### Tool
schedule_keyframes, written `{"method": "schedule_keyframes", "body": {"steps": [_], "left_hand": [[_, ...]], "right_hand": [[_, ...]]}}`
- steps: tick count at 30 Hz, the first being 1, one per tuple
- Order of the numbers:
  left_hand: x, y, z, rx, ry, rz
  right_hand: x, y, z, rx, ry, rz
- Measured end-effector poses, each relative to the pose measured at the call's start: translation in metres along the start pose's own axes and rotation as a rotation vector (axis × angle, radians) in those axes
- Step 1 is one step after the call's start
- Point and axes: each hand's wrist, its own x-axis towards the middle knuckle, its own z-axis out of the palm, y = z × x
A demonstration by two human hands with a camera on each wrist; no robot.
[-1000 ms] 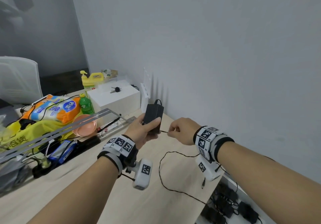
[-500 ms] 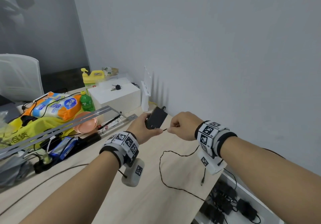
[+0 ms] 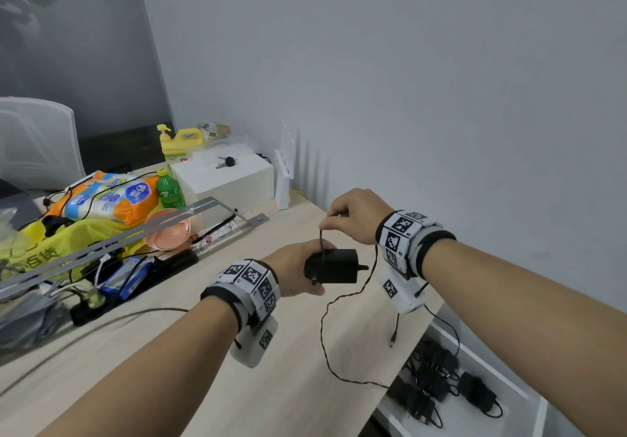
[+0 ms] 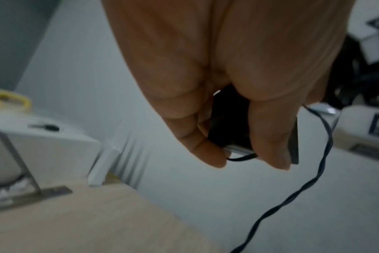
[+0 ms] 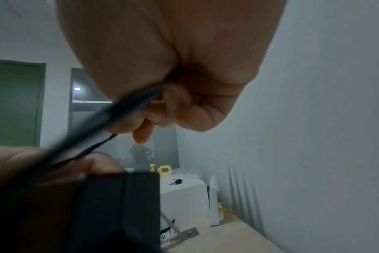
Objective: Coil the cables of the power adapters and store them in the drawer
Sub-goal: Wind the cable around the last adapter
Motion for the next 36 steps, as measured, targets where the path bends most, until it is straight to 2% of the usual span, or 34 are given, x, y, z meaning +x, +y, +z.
{"method": "schedule_keyframes", "body": {"steps": [6, 12, 15, 20, 24, 26, 30, 36], "left_hand": [[-0.011, -0.005, 0.004, -0.224, 0.025, 0.049], [-0.014, -0.004, -0.003, -0.664, 0.256, 0.014], [-0.011, -0.004, -0.004, -0.753, 0.34, -0.027], [-0.005, -0.011, -0.003, -0.634, 0.514, -0.091], [-0.004, -0.017, -0.005, -0.379, 0.559, -0.147], [-0.004, -0.018, -0.009, -0.215, 0.531, -0.163], [-0.004, -0.018, -0.016, 0.044, 0.391, -0.182], [-0.006, -0.009, -0.023, 0.374, 0.176, -0.079]], "right_hand": [[-0.003, 0.015, -0.002, 0.043, 0.015, 0.143], [-0.012, 0.024, 0.018, 0.144, -0.16, 0.274], [-0.02, 0.009, 0.036, 0.222, -0.211, 0.269], [-0.024, -0.006, 0.049, 0.193, -0.255, 0.166], [-0.026, -0.013, 0.044, 0.105, -0.34, 0.115], [-0.024, -0.017, 0.037, 0.034, -0.36, 0.088], [-0.016, -0.022, 0.022, -0.178, -0.319, -0.037], [-0.003, -0.025, -0.002, -0.357, -0.195, -0.213]]}}
